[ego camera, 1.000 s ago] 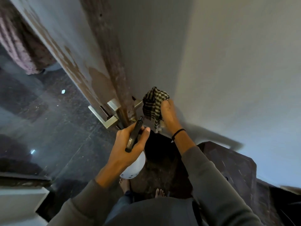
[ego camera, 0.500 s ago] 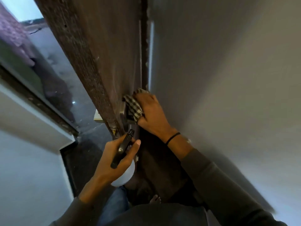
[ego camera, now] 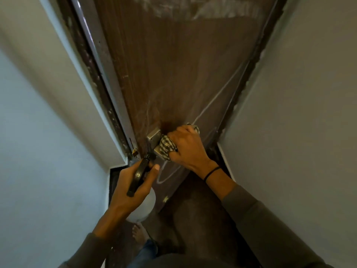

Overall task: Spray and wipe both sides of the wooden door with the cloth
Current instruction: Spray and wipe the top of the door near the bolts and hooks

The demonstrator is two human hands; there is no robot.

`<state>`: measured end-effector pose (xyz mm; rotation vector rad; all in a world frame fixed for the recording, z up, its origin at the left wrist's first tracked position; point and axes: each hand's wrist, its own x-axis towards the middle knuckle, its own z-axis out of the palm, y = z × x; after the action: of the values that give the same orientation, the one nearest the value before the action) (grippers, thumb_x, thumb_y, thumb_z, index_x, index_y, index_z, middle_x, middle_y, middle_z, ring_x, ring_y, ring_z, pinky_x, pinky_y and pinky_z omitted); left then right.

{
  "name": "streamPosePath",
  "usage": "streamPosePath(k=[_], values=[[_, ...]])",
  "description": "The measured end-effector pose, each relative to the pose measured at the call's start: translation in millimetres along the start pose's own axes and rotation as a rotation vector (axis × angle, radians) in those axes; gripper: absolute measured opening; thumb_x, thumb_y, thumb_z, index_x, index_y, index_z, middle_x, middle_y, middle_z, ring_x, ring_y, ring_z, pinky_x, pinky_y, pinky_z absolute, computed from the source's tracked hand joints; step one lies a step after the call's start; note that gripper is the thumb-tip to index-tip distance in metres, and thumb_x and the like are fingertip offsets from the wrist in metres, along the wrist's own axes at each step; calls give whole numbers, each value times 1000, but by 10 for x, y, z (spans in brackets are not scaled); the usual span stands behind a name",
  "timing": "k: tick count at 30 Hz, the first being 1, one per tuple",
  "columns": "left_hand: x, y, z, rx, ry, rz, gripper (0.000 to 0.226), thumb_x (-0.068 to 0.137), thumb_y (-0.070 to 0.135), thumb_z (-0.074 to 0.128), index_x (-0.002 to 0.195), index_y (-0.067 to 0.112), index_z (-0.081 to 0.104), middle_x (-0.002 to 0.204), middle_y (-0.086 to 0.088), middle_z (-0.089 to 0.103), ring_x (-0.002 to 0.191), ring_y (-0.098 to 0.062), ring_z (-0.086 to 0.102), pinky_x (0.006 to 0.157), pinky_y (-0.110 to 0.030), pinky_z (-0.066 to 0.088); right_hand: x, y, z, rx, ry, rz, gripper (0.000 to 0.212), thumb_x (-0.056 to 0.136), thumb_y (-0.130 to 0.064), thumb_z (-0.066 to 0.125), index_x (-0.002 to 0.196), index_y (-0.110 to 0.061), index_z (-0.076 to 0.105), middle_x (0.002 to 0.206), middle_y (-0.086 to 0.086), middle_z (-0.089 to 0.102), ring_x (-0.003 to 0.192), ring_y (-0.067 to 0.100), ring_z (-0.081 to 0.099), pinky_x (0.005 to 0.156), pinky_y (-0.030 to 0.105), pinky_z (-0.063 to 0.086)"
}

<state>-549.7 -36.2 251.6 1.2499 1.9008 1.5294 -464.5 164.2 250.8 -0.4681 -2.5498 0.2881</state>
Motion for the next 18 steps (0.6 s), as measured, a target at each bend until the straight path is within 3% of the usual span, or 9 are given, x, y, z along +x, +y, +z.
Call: streamPosePath(k=[3, 7, 9, 13, 15, 18], values=[[238, -167, -272, 19, 82, -39, 22, 91, 53, 60, 78, 35, 61, 60, 5, 63, 53, -12, 63, 55, -21, 52, 334, -77, 208, -21, -36, 41, 37, 75, -47, 52, 73, -13, 69, 66, 4, 65, 65, 23, 60, 76, 36, 44], [542, -320, -585, 113, 171, -49, 9, 92, 36, 61, 83, 34, 62, 61, 11, 63, 64, -6, 67, 59, -11, 50, 708, -149, 438, -90, -41, 72, 35, 78, -46, 63, 63, -15, 66, 57, 3, 61, 55, 23, 59, 66, 29, 36], [718, -387, -747, 103, 195, -49, 9, 91, 35, 61, 82, 32, 63, 59, 14, 62, 61, -5, 66, 60, -10, 50, 924, -224, 494, -98, 5, 72, 49, 82, -56, 48, 58, -16, 64, 52, 3, 59, 49, 23, 56, 64, 27, 32], [1009, -546, -1099, 86, 254, -65, 12, 92, 33, 63, 82, 25, 64, 59, 17, 62, 57, -6, 64, 60, -14, 52, 1352, -394, 588, -23, -97, 148, 74, 73, -68, 20, 69, -12, 69, 68, 9, 67, 65, 25, 53, 70, 31, 30], [1112, -602, -1242, 86, 276, -57, 13, 93, 29, 63, 82, 23, 64, 57, 13, 61, 57, -5, 63, 61, -12, 51, 1500, -414, 672, 9, -80, 165, 71, 72, -65, 19, 67, -13, 67, 65, 9, 64, 63, 22, 45, 70, 32, 28], [1269, -689, -1450, 109, 305, -60, 13, 95, 24, 63, 82, 22, 64, 66, 5, 65, 59, -3, 65, 61, -10, 51, 1746, -437, 816, 23, -122, 219, 55, 74, -65, 19, 56, -22, 48, 59, -2, 49, 61, 22, 44, 67, 35, 33]])
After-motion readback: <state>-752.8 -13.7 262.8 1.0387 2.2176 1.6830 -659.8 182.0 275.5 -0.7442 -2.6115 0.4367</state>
